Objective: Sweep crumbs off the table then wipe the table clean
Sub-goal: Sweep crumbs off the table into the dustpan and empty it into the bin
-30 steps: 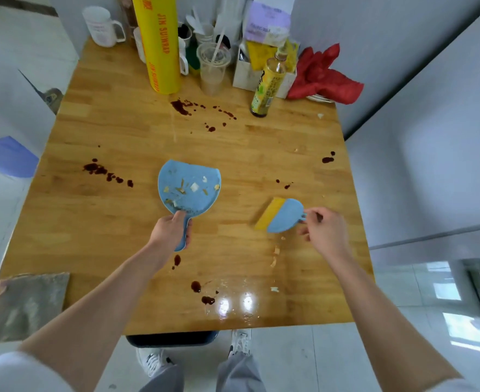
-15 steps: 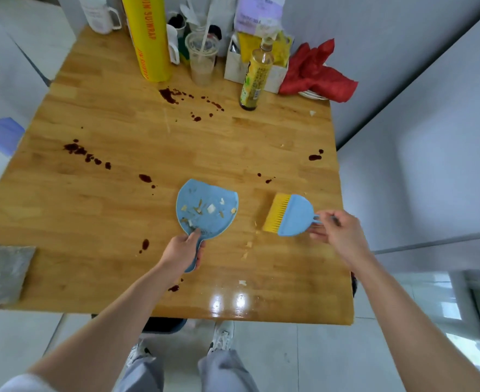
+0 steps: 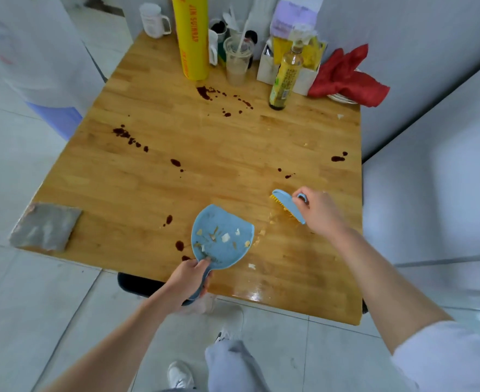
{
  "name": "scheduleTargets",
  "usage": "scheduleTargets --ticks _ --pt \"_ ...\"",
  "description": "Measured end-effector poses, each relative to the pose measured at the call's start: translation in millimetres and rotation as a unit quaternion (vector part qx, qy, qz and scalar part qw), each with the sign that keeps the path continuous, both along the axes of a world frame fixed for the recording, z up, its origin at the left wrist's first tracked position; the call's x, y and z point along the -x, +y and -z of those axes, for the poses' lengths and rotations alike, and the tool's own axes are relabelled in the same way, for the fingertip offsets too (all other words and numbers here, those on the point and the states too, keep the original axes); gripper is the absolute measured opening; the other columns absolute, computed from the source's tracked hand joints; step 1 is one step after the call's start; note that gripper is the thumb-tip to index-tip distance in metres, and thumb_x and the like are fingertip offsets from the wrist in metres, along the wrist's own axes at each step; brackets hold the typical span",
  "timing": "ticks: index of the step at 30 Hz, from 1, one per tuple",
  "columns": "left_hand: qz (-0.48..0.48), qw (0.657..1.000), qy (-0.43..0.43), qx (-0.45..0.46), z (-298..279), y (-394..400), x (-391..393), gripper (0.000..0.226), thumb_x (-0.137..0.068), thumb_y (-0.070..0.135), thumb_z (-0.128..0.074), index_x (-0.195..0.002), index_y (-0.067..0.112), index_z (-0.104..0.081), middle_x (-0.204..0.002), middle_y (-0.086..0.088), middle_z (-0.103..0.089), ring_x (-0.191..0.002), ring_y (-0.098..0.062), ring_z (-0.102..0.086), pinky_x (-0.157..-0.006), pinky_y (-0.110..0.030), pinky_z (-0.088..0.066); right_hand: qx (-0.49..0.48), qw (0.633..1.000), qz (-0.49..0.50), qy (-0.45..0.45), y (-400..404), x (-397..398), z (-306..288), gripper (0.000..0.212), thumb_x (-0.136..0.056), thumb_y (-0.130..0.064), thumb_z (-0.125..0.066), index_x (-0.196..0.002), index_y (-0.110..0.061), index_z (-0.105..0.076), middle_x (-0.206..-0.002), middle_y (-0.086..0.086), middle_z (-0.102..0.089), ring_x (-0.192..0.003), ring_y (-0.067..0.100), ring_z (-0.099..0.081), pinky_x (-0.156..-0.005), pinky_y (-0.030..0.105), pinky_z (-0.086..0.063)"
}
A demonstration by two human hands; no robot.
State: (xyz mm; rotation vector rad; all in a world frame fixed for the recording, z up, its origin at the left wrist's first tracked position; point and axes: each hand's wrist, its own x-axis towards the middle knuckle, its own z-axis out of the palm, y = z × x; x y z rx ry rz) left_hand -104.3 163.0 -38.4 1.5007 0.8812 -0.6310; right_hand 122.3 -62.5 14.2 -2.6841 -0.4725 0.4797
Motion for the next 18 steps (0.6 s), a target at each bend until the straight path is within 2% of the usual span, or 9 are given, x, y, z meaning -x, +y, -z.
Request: scheduleTargets --ticks 3,6,8,12,15,18 --pt "0.005 1.000 -0.006 0.005 0 -1 20 0.044 -0.105 0.036 -0.040 -0.079 0.006 -0.056 -0.055 -0.004 -0.052 -0.043 -0.014 -0.046 -0.051 -0.026 -0.041 0.018 0.999 -0.035 0.002 4 32 2 0.023 -0.105 -0.032 -0.045 -0.110 -0.026 -0.067 -0.064 -0.009 -0.054 -0.056 0.015 -0.050 -0.052 0.034 -0.035" --pt "0.059 0.998 -0.026 -0.028 4 -6 52 0.047 -0.106 0.036 -0.037 -0.070 0.009 -0.053 -0.047 -0.002 -0.050 -0.039 -0.013 -0.043 -0.046 -0.024 -0.035 0.031 0.997 -0.067 0.015 2 70 0 0.024 -0.106 -0.033 -0.045 -0.114 -0.028 -0.067 -0.077 -0.005 -0.064 -0.061 0.014 -0.048 -0.054 0.032 -0.032" --pt "0.070 0.997 -0.024 -0.022 10 -13 81 0.048 -0.106 0.033 -0.037 -0.066 0.010 -0.051 -0.043 -0.001 -0.048 -0.036 -0.012 -0.040 -0.044 -0.023 -0.032 0.027 0.995 -0.092 0.035 -4 97 -2 0.025 -0.106 -0.030 -0.045 -0.117 -0.025 -0.067 -0.078 -0.009 -0.062 -0.061 0.008 -0.047 -0.055 0.026 -0.031" --pt "0.066 0.997 -0.023 -0.025 26 -32 129 0.037 -0.101 0.018 -0.042 -0.067 0.008 -0.053 -0.040 -0.001 -0.048 -0.031 -0.013 -0.039 -0.037 -0.019 -0.030 0.040 0.992 -0.120 0.028 -12 125 -6 0.026 -0.106 -0.033 -0.044 -0.121 -0.027 -0.065 -0.105 0.002 -0.069 -0.088 0.017 -0.058 -0.067 0.032 -0.040" --pt "0.042 0.999 -0.013 0.011 47 -50 161 0.032 -0.096 0.007 -0.043 -0.065 0.006 -0.050 -0.040 -0.002 -0.045 -0.031 -0.015 -0.037 -0.036 -0.018 -0.027 0.038 0.994 -0.101 0.000 -15 129 -9 0.026 -0.106 -0.031 -0.045 -0.120 -0.024 -0.066 -0.096 0.004 -0.067 -0.066 0.009 -0.051 -0.054 0.029 -0.033" --pt "0.044 0.999 0.006 0.025 74 -66 183 0.031 -0.094 0.010 -0.045 -0.063 0.007 -0.053 -0.043 -0.005 -0.047 -0.035 -0.018 -0.039 -0.043 -0.023 -0.031 0.004 0.997 -0.063 -0.041 -16 121 -11 0.024 -0.106 -0.027 -0.047 -0.119 -0.021 -0.066 -0.087 -0.003 -0.064 -0.058 0.000 -0.044 -0.049 0.018 -0.027"
